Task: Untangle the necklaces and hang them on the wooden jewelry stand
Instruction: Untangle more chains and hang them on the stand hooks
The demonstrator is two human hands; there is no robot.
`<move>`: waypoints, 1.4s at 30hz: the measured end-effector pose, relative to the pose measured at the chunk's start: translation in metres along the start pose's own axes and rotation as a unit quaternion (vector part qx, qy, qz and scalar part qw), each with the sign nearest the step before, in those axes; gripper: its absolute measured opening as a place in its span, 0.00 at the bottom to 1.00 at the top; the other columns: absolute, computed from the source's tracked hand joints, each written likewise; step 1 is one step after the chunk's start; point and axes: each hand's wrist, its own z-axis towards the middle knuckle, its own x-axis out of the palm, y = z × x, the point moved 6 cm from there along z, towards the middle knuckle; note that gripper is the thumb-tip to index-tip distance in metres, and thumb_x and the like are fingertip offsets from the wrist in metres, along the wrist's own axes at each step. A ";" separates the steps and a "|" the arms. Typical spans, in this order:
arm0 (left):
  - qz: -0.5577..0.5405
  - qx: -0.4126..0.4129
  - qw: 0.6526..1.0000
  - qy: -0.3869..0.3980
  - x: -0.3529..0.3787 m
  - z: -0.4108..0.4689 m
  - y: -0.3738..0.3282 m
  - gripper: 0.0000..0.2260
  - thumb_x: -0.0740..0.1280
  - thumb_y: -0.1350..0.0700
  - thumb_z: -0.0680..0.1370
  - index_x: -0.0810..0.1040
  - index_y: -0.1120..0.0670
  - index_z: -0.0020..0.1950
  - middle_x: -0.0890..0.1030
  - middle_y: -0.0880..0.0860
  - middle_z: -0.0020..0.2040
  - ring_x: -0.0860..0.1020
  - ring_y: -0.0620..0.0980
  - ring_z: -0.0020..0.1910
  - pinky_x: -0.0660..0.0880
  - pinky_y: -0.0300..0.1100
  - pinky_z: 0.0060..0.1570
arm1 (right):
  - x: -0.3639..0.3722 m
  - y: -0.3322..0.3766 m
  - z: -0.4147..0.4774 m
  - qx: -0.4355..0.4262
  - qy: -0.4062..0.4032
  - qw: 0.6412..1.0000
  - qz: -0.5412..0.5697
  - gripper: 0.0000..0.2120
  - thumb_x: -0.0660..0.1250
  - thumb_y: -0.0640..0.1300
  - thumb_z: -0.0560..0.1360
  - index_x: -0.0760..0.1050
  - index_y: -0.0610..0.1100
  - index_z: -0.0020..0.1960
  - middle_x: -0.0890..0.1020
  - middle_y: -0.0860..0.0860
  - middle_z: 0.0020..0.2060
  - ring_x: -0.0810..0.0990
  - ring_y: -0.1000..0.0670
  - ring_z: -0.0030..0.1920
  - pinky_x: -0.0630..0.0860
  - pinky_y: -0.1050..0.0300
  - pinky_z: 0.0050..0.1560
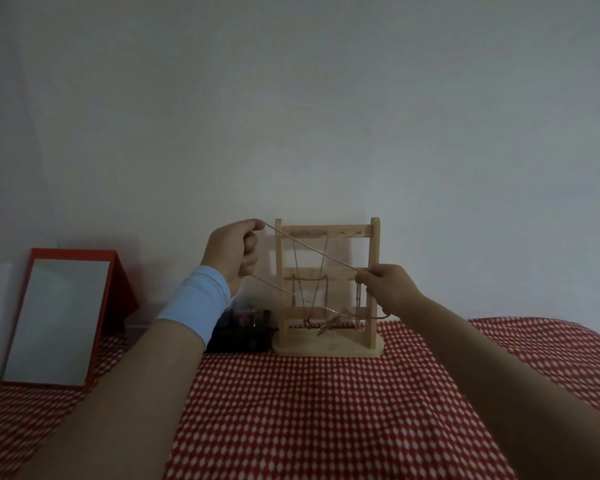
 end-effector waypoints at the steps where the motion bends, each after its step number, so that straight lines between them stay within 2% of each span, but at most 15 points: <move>1: -0.005 -0.008 1.000 -0.001 0.001 0.000 0.001 0.10 0.57 0.58 0.80 0.75 0.55 0.41 0.66 0.47 0.25 0.58 0.44 0.19 0.52 0.33 0.20 | 0.001 -0.002 0.000 0.001 -0.004 1.000 -0.018 0.10 0.66 0.44 0.81 0.82 0.45 0.43 0.76 0.50 0.31 0.69 0.55 0.25 0.67 0.65 0.25; 5: 0.059 -0.046 0.997 -0.013 -0.004 0.000 0.006 0.10 0.55 0.58 0.77 0.70 0.53 0.37 0.66 0.48 0.25 0.59 0.46 0.20 0.53 0.31 0.20 | 0.008 -0.002 -0.006 0.015 0.033 0.999 0.002 0.11 0.64 0.46 0.83 0.82 0.45 0.45 0.77 0.50 0.34 0.72 0.54 0.30 0.68 0.65 0.27; 8: 0.194 -0.082 0.977 0.019 -0.005 -0.008 0.015 0.09 0.56 0.58 0.77 0.71 0.54 0.38 0.67 0.50 0.26 0.62 0.48 0.21 0.56 0.33 0.22 | 0.021 0.009 -0.012 -0.010 0.077 0.997 -0.013 0.12 0.63 0.48 0.83 0.84 0.43 0.50 0.78 0.50 0.39 0.74 0.53 0.35 0.70 0.64 0.31; 10: 0.234 -0.083 0.968 0.047 -0.002 -0.017 0.021 0.09 0.57 0.58 0.78 0.73 0.56 0.41 0.66 0.51 0.26 0.63 0.49 0.22 0.57 0.36 0.24 | 0.033 0.017 -0.015 -0.021 0.110 0.994 0.003 0.12 0.63 0.47 0.83 0.83 0.44 0.50 0.76 0.50 0.37 0.71 0.53 0.32 0.68 0.62 0.29; 15: 0.016 -0.071 0.991 0.111 0.012 -0.033 0.022 0.11 0.56 0.57 0.83 0.77 0.56 0.49 0.74 0.52 0.30 0.73 0.49 0.26 0.70 0.37 0.24 | 0.062 0.045 -0.023 -0.018 0.250 0.956 0.155 0.15 0.57 0.44 0.82 0.69 0.46 0.37 0.67 0.52 0.29 0.63 0.51 0.29 0.62 0.56 0.31; 18: -0.115 -0.040 0.985 0.119 0.014 -0.029 0.011 0.10 0.58 0.59 0.83 0.79 0.56 0.54 0.82 0.54 0.42 0.83 0.51 0.40 0.81 0.43 0.40 | 0.068 0.067 -0.029 -0.056 0.278 0.939 0.194 0.15 0.57 0.44 0.82 0.68 0.46 0.36 0.67 0.51 0.30 0.64 0.50 0.29 0.65 0.54 0.33; 21: -0.056 -0.034 0.983 0.169 0.020 -0.026 0.008 0.16 0.62 0.63 0.81 0.75 0.50 0.66 0.82 0.57 0.53 0.82 0.57 0.49 0.80 0.50 0.54 | 0.067 0.085 -0.031 -0.103 0.277 0.934 0.200 0.10 0.60 0.36 0.79 0.73 0.44 0.40 0.70 0.51 0.30 0.66 0.51 0.29 0.67 0.57 0.30; 24: 0.035 -0.037 0.979 0.196 0.026 -0.025 0.006 0.24 0.64 0.60 0.81 0.66 0.41 0.73 0.82 0.56 0.58 0.81 0.55 0.48 0.79 0.52 0.55 | 0.062 0.092 -0.027 -0.122 0.204 0.964 0.117 0.09 0.65 0.33 0.77 0.80 0.43 0.43 0.74 0.51 0.30 0.69 0.54 0.26 0.69 0.59 0.26; 27: 0.134 -0.053 0.963 0.225 0.034 -0.026 0.007 0.30 0.65 0.56 0.81 0.55 0.36 0.77 0.77 0.54 0.65 0.84 0.55 0.51 0.79 0.49 0.55 | 0.053 0.092 -0.022 -0.150 0.107 0.980 0.072 0.07 0.68 0.35 0.78 0.82 0.42 0.44 0.81 0.51 0.37 0.72 0.61 0.23 0.69 0.65 0.25; 29: 0.214 -0.058 0.942 0.253 0.043 -0.028 0.011 0.31 0.65 0.55 0.80 0.53 0.37 0.77 0.77 0.52 0.60 0.85 0.58 0.44 0.81 0.47 0.46 | 0.048 0.089 -0.018 -0.178 0.059 0.980 0.062 0.05 0.71 0.36 0.77 0.80 0.44 0.45 0.82 0.50 0.44 0.75 0.61 0.28 0.70 0.69 0.27; 32: 0.308 -0.020 0.912 0.268 0.054 -0.026 0.012 0.23 0.66 0.57 0.80 0.64 0.47 0.73 0.82 0.47 0.34 0.71 0.47 0.24 0.68 0.38 0.26 | 0.039 0.086 -0.013 -0.183 -0.006 0.982 0.047 0.10 0.72 0.39 0.77 0.72 0.50 0.50 0.80 0.51 0.52 0.80 0.52 0.37 0.75 0.62 0.31; 35: 0.280 -0.029 0.915 0.291 0.064 -0.021 0.010 0.12 0.66 0.60 0.80 0.74 0.53 0.63 0.79 0.53 0.35 0.62 0.44 0.21 0.59 0.35 0.22 | 0.032 0.091 -0.015 -0.170 0.048 0.975 0.133 0.17 0.69 0.39 0.80 0.67 0.49 0.65 0.80 0.51 0.58 0.80 0.51 0.31 0.79 0.56 0.28; 37: 0.259 -0.018 0.921 0.290 0.068 -0.019 0.005 0.10 0.65 0.60 0.80 0.76 0.55 0.61 0.76 0.52 0.33 0.62 0.44 0.21 0.58 0.37 0.23 | 0.028 0.092 -0.015 -0.139 0.109 0.966 0.189 0.20 0.68 0.39 0.81 0.68 0.47 0.71 0.84 0.44 0.52 0.75 0.51 0.27 0.79 0.54 0.29; 39: 0.229 -0.007 0.930 0.287 0.071 -0.015 -0.001 0.11 0.64 0.59 0.80 0.78 0.57 0.62 0.70 0.51 0.28 0.62 0.44 0.20 0.58 0.37 0.23 | 0.020 0.090 -0.010 -0.115 0.124 0.967 0.189 0.17 0.69 0.41 0.81 0.73 0.43 0.69 0.82 0.46 0.37 0.71 0.53 0.26 0.77 0.54 0.29; 42: 0.221 -0.014 0.939 0.264 0.070 -0.008 -0.005 0.10 0.67 0.57 0.79 0.80 0.61 0.57 0.64 0.49 0.25 0.61 0.45 0.20 0.60 0.35 0.22 | 0.016 0.085 -0.007 -0.103 0.179 0.969 0.132 0.08 0.69 0.46 0.81 0.81 0.41 0.51 0.71 0.54 0.27 0.66 0.54 0.27 0.70 0.58 0.30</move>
